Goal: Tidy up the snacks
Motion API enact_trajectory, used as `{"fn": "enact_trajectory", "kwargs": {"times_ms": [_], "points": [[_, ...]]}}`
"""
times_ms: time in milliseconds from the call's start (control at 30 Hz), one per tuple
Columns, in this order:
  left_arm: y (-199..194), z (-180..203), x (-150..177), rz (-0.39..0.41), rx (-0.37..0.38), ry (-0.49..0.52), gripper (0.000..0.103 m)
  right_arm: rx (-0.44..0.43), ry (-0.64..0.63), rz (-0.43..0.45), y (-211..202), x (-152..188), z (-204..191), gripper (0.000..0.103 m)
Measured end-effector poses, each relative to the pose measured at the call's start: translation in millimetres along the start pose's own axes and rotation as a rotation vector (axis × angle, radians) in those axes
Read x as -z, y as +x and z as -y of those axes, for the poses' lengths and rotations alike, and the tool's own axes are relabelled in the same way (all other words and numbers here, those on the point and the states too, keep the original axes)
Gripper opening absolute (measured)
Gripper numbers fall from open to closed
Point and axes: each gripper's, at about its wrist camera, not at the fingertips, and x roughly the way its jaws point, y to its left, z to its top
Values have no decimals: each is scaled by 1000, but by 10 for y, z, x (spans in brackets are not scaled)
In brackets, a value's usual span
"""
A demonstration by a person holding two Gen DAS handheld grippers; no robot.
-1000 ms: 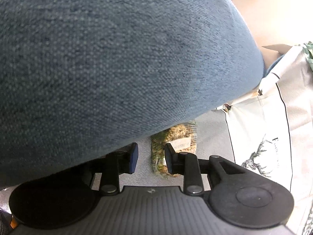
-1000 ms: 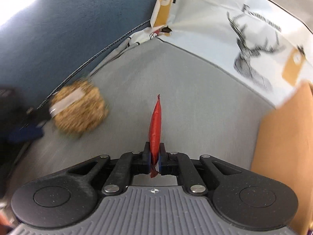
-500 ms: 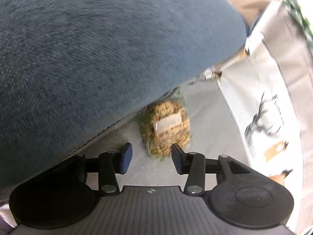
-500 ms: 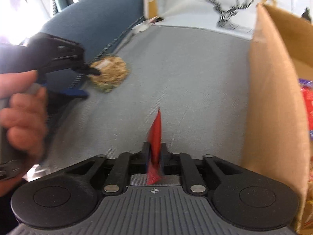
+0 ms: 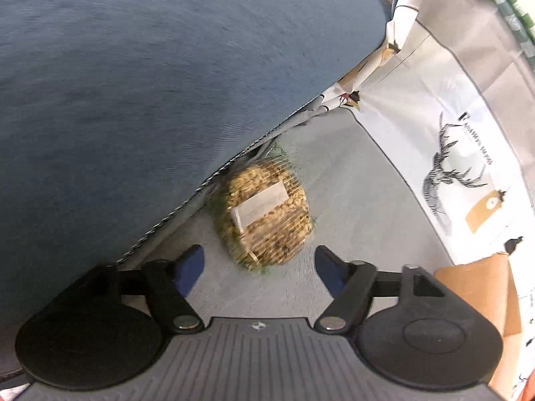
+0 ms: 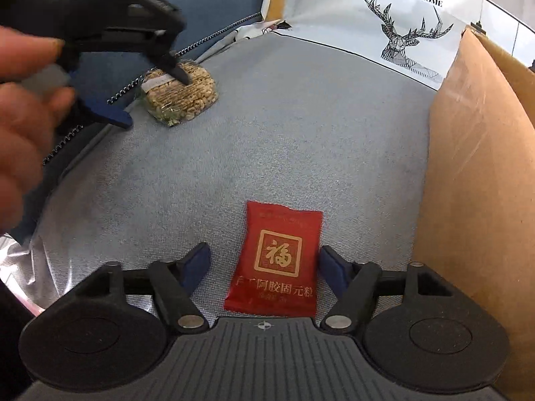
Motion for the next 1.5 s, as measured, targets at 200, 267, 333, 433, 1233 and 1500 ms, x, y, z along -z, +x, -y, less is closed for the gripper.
{"fn": "enact_trajectory", "kwargs": {"times_ms": [200,267,333,433,1233,1500], "points": [[290,284,-20,28,-128,38,86,-17,-23,-2,4,-8,32,45],[375,398,-23,45,-180,60,87,-21,-30,-5,-3,-7,50,44],[433,479,-19,55,-215,76,90,-26,-28,-8,9,-14,63,44],[537,585,2,57,-262,125,90,-29,-28,-13,11,-22,79,45],[-7,308,472,-211,89,438,83,18,-38,-6,-44,35,-15,46],[168,247,454,-241,19,381,84,11,-75,-16,-55,70,-18,49]]}}
